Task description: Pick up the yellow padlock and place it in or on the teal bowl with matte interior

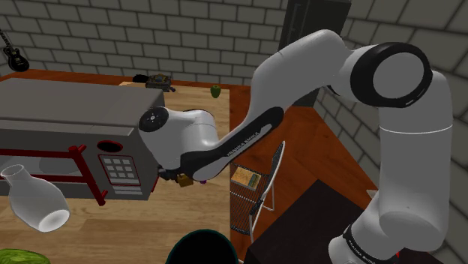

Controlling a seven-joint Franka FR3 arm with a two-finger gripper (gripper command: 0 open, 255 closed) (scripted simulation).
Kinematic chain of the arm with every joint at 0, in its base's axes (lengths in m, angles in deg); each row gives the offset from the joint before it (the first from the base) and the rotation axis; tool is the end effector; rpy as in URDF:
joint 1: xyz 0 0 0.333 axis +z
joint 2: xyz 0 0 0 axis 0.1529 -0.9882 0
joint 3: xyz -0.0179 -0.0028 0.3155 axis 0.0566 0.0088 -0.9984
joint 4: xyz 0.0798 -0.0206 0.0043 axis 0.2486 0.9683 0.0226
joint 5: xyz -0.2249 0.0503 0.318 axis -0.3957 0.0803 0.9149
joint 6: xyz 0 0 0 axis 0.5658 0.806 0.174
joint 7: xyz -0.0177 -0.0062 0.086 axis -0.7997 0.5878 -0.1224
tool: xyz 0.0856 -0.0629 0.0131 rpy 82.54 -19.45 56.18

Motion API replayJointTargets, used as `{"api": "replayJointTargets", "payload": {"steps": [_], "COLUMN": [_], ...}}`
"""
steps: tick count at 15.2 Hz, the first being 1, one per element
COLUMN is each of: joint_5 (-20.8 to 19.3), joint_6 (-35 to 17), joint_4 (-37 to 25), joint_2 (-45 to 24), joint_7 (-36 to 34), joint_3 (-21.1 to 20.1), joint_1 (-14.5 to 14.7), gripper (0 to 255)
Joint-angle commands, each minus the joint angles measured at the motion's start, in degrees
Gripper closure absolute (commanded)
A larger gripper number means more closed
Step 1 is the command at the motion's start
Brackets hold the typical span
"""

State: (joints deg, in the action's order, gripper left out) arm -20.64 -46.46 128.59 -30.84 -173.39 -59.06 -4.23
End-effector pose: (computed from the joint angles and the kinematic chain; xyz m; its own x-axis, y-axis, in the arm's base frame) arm 0.5067 0.3613 0.2867 0.8404 -0.4472 0.3062 -0.5042 -0.8523 0.1390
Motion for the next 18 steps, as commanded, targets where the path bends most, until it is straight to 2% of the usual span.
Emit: {"api": "replayJointTargets", "payload": {"steps": [1,15,18], "joint_5": [1.0,6.6,8.5], "joint_6": [0.8,6.8,6.0], "joint_4": [-0.1,-2.7,1.9], "joint_2": [1.1,6.8,10.4], "joint_7": [0.9,6.2,3.6], "joint_3": [-0.5,-3.2,-5.0], "joint_1": [-0.4,-2.2,-1.7], "gripper": [255,255,255]}}
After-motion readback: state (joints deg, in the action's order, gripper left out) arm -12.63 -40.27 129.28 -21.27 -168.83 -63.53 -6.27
